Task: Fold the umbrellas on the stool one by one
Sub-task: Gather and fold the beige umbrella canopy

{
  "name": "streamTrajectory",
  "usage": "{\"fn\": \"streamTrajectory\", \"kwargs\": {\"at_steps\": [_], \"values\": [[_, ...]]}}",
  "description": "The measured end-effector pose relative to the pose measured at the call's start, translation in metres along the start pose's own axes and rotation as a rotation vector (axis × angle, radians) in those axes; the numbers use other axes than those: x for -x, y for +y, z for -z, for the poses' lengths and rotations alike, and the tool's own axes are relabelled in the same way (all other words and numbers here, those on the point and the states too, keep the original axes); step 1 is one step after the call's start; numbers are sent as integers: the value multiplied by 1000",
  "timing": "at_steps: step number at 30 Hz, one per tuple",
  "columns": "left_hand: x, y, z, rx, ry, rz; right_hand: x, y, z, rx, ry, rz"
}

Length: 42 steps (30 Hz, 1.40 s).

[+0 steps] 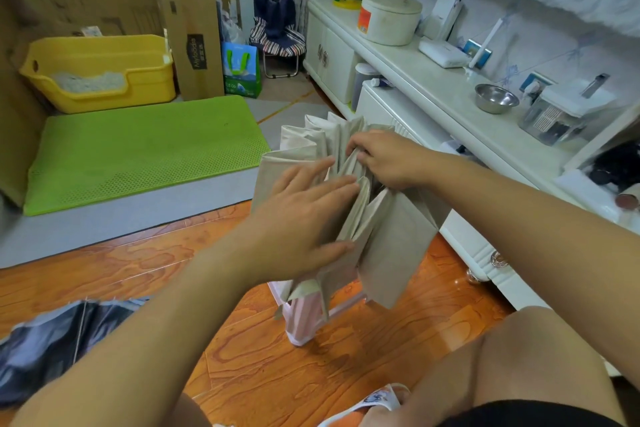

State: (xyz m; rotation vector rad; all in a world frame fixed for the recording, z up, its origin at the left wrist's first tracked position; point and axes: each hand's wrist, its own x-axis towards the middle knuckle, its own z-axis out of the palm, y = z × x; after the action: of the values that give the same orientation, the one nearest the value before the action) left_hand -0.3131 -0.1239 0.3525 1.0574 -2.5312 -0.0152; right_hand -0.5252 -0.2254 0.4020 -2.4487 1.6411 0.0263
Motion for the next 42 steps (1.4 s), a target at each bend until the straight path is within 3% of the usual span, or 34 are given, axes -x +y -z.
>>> {"fn": "streamTrajectory", "kwargs": {"at_steps": [7, 12, 16, 19, 24, 28, 32, 37, 40, 42], "values": [[-14, -4, 5, -166, -88, 206, 3, -1, 0, -1, -8, 6], [-6, -6, 17, -156, -181, 204, 6, 9, 1, -37, 6, -2], [6, 0, 17, -195, -63, 144, 6, 14, 0, -36, 23, -14], [13, -2, 14, -214, 13, 253, 8, 18, 1, -19, 33, -32], [17, -1, 21, -93, -34, 410, 7, 19, 0, 5, 40, -50], [19, -6, 23, -53, 129, 434, 6, 16, 0, 4, 39, -33], [20, -24, 18, -7, 156, 516, 4, 15, 3, 3, 37, -30], [13, -1, 21, 102, 108, 157, 1, 13, 3, 26, 22, -49], [9, 30, 12, 72, -61, 163, -2, 11, 2, 27, 21, -62], [5, 39, 0, -54, -50, 165, -2, 10, 2, 30, 21, -66]]}}
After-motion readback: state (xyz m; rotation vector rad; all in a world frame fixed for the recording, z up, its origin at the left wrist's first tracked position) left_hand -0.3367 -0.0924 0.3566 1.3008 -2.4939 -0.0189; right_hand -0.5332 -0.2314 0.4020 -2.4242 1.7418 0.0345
